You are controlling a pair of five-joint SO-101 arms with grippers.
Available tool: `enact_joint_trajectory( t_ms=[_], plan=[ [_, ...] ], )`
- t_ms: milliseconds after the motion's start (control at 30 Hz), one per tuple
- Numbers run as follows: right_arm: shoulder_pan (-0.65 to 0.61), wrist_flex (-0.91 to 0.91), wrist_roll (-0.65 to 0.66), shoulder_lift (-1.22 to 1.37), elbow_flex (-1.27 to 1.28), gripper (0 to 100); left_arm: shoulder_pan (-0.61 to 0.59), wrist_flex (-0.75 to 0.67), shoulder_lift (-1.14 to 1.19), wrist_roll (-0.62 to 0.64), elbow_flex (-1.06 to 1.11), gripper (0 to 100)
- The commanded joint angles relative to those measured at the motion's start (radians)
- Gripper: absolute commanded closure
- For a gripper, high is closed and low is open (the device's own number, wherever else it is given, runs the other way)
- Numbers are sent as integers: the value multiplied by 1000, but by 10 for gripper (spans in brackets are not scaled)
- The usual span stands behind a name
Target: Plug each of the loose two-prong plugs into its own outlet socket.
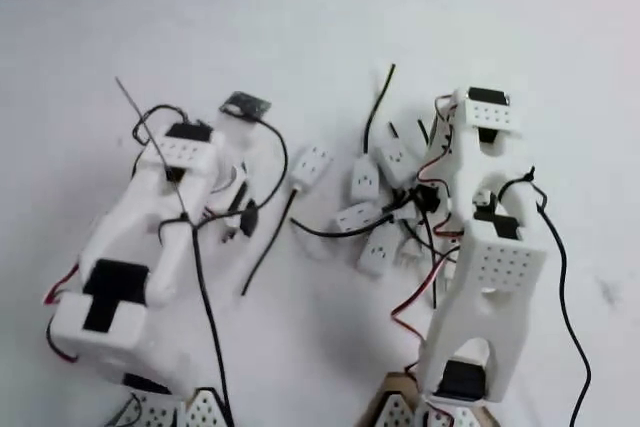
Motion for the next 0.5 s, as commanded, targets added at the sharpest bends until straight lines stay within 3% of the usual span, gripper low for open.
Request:
enact_joint_trajectory(
  t_ms=[0,233,467],
  plan=[
    [4,-38,3,2,2,690,-10,63,47,-52,-81,763],
    [4,-39,3,2,2,690,-10,77,194,-57,-213,882],
    [4,-39,5,2,2,690,-12,143,254,11,-321,745]
  ],
)
